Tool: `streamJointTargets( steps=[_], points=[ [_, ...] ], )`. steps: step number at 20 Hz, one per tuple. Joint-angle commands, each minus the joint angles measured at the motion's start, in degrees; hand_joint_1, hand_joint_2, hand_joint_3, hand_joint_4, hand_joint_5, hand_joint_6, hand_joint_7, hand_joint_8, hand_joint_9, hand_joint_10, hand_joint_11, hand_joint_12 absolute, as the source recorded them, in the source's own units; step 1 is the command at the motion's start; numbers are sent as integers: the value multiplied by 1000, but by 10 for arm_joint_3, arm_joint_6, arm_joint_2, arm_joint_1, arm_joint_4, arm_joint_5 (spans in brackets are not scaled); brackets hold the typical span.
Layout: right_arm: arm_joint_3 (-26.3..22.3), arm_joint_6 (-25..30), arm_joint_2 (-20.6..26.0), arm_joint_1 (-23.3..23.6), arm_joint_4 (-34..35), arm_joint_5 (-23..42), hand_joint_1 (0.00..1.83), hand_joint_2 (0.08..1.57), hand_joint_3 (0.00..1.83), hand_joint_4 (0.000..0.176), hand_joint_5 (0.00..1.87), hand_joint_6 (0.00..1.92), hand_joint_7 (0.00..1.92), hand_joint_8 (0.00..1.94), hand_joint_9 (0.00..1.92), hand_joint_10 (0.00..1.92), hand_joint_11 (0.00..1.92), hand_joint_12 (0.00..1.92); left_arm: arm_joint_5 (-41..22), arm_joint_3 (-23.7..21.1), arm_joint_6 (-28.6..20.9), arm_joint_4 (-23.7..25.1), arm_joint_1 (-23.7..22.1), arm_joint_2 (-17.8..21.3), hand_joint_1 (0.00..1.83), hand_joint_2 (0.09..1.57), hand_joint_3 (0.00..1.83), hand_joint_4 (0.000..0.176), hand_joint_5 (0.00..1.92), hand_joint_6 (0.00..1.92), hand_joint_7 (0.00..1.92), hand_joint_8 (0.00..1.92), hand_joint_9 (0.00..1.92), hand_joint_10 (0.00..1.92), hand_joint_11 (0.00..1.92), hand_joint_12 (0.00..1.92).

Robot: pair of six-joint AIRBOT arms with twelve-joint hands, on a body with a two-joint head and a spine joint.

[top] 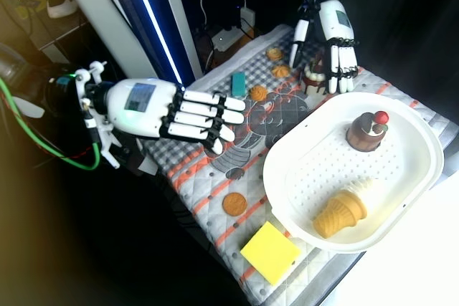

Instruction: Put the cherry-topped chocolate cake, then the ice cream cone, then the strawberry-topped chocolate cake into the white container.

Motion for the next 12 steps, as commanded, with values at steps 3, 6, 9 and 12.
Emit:
streamJointTargets(
  steps=[3,6,9,12],
  points=[
    [-1,0,0,-1,5,72,720,1179,3,30,0,0,0,0,0,684,0,1328,-61,-2,8,7,-3,-2,1307,1268,11,0,725,1284,608,1572,633,1706,575,1920],
    [-1,1,-1,-5,8,72,719,1182,3,21,0,0,0,0,0,655,0,1341,-119,-20,8,6,-3,13,1314,1255,0,0,693,1356,705,1494,663,1606,544,1897],
    [0,1,-2,-6,10,72,724,1184,3,12,0,0,0,0,0,647,0,1379,-198,-43,8,10,-3,37,1318,1247,0,0,664,1395,737,1408,720,1563,606,1856],
    [0,1,-3,-7,11,72,749,1159,0,24,0,0,11,2,0,752,0,1440,-259,-54,9,15,-11,48,1457,1199,0,0,675,1369,777,1290,778,1367,710,1721]
  ],
)
